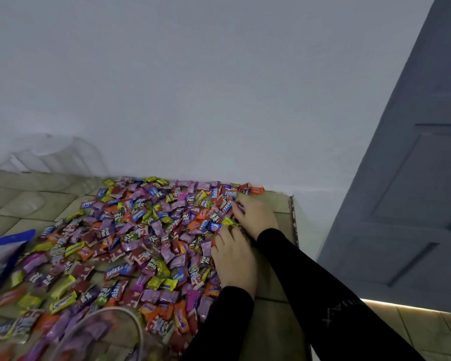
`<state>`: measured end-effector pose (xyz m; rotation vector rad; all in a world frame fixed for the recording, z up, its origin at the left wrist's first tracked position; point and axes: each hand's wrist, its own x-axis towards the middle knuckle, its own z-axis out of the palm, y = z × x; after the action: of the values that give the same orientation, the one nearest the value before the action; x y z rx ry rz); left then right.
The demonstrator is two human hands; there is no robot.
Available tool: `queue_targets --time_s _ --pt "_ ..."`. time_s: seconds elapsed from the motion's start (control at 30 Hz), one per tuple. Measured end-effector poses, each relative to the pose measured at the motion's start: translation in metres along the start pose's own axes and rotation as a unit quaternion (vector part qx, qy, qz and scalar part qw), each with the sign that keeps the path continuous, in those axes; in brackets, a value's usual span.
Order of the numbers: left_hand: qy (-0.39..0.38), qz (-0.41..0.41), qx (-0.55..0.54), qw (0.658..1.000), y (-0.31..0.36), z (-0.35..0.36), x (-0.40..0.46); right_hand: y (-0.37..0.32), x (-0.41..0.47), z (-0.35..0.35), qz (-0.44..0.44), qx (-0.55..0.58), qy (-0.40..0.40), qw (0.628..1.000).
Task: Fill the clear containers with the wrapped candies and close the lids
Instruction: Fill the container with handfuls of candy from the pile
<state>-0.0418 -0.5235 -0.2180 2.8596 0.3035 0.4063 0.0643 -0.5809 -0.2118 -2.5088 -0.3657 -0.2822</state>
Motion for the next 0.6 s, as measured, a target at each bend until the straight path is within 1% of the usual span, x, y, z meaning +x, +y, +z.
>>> queue_targets --time_s 0.1,0.23,0.33,0.43,0.5,0.53,0.6 --pt "0.010 0.005 -0.014 1.000 -0.006 0.000 0.002 -0.006 0.004 0.001 0.032 0.012 0.001 0.999" --pt "0.005 0.015 -0.013 1.000 -0.010 -0.002 0.003 -0.003 0.003 0.004 0.083 0.086 0.025 0.993" --pt "0.006 0.016 -0.010 1.000 -0.010 -0.007 0.001 -0.004 -0.001 0.004 0.115 0.122 0.026 0.986" --pt "0.006 -0.003 -0.051 0.999 -0.012 -0.017 0.000 -0.007 -0.005 -0.001 0.128 0.134 0.023 0.982" --pt "-0.011 -0.011 -0.085 0.996 -0.015 -0.019 -0.002 -0.010 -0.012 -0.005 0.109 0.107 -0.003 0.988" --pt "-0.009 -0.004 -0.091 0.996 -0.017 -0.020 -0.003 -0.011 -0.016 -0.004 0.084 0.091 -0.015 0.992" --pt "-0.007 0.004 -0.097 0.995 -0.020 -0.020 -0.001 -0.013 -0.026 0.002 0.016 0.047 -0.015 0.999"
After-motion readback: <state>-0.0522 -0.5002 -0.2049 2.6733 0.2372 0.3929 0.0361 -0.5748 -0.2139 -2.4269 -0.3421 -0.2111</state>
